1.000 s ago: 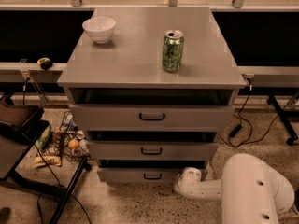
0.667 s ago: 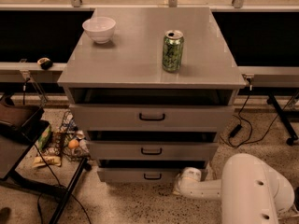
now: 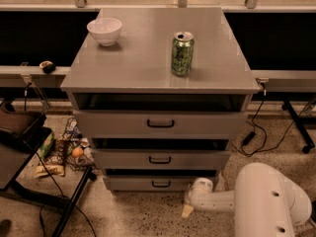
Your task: Close bottom drawer
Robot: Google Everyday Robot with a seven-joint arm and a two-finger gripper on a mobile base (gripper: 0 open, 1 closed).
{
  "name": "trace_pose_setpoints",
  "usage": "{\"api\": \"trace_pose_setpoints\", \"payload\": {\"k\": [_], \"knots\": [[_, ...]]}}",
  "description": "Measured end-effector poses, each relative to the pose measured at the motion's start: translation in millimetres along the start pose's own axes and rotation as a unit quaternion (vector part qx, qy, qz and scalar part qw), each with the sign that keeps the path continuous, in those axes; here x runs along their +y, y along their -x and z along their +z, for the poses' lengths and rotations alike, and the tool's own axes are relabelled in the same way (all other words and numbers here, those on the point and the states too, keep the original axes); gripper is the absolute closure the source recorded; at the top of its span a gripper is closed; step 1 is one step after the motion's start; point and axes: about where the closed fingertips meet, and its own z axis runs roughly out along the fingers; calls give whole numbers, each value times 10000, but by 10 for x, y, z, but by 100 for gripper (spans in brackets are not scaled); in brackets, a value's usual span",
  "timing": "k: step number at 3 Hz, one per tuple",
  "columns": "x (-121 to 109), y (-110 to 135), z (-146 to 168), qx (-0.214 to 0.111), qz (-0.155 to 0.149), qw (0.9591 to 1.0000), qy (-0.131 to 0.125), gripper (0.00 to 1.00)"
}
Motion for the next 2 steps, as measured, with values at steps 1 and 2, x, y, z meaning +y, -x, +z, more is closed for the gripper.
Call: {"api": "trace_pose_setpoints", "payload": {"k": [1, 2], "knots": [[2, 0, -1, 0, 0, 10000, 0, 19], [12, 3, -4, 0, 0, 10000, 0, 42]]}}
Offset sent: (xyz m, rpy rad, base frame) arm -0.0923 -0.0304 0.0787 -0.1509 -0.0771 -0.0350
